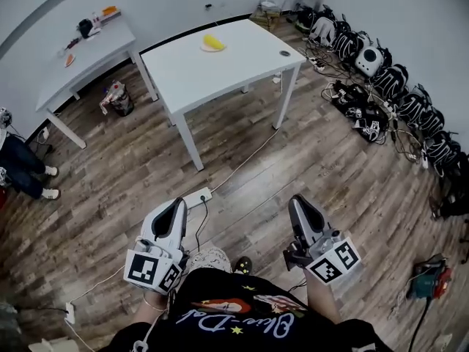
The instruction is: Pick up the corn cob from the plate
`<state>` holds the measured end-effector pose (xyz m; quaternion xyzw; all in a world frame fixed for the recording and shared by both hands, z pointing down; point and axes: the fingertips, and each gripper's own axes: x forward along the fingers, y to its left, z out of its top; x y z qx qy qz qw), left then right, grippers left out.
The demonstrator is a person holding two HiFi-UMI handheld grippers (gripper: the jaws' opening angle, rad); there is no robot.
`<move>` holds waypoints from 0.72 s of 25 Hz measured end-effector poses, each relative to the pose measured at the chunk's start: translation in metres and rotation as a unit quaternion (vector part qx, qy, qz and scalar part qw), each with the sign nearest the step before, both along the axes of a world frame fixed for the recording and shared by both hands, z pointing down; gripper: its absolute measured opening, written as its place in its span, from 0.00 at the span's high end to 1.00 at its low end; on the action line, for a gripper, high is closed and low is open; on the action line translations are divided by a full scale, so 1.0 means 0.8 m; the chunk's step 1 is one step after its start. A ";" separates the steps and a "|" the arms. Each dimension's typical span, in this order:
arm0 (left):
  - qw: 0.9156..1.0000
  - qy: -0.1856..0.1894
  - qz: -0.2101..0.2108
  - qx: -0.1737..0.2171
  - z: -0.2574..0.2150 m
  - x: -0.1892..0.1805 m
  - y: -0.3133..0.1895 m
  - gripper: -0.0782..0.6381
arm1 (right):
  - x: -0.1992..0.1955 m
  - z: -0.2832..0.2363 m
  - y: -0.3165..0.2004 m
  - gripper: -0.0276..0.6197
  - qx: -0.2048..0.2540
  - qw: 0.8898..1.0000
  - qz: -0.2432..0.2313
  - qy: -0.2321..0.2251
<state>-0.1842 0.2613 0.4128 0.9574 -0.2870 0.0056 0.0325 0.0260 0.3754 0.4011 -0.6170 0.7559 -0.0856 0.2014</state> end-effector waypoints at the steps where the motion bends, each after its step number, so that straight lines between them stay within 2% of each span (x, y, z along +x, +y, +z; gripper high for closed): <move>1: 1.000 -0.006 -0.004 -0.004 0.003 0.007 -0.015 0.90 | 0.009 0.004 -0.012 0.93 -0.006 1.000 0.001 -0.007; 5: 1.000 0.007 -0.016 -0.017 0.008 0.044 -0.093 0.90 | 0.053 0.014 -0.079 0.93 -0.026 1.000 0.000 -0.009; 9: 1.000 0.017 -0.010 -0.012 0.010 0.109 -0.183 0.90 | 0.103 0.007 -0.165 0.93 -0.023 1.000 -0.002 0.002; 13: 1.000 0.026 0.010 0.003 -0.003 0.178 -0.283 0.90 | 0.151 -0.011 -0.268 0.93 -0.012 1.000 -0.009 0.021; 18: 0.999 0.018 0.026 0.018 -0.012 0.242 -0.407 0.90 | 0.207 -0.024 -0.418 0.93 -0.005 1.000 -0.019 0.011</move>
